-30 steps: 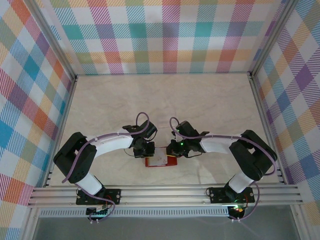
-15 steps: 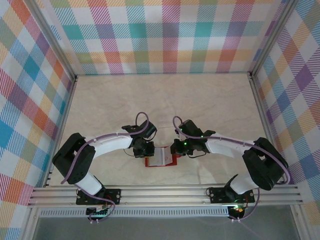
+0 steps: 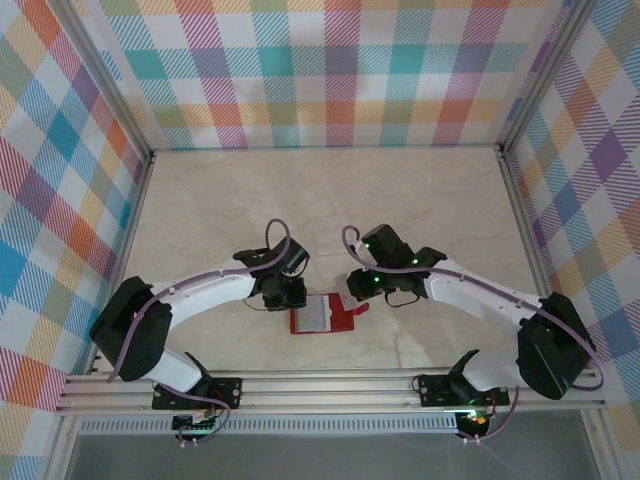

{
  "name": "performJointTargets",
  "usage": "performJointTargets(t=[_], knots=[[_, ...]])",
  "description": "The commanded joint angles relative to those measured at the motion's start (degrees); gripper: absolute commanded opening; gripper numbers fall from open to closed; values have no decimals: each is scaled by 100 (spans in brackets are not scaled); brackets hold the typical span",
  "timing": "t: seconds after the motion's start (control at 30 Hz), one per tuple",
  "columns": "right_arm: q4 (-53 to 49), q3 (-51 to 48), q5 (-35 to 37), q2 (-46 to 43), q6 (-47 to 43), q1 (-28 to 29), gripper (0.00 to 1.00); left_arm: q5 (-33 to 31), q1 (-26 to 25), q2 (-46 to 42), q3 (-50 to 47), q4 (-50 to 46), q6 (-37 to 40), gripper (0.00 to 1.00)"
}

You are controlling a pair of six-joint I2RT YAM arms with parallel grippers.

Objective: Take the credit cards out of the card holder

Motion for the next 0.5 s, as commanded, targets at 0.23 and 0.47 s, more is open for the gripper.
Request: performJointTargets(t=[0.23, 0.47], knots=[[-876, 922, 700, -62, -4822, -34, 0, 119, 513, -533, -377, -144, 42, 18], [-1506, 1904, 975, 735, -6428, -118, 0, 235, 897, -805, -629, -254, 194, 20]])
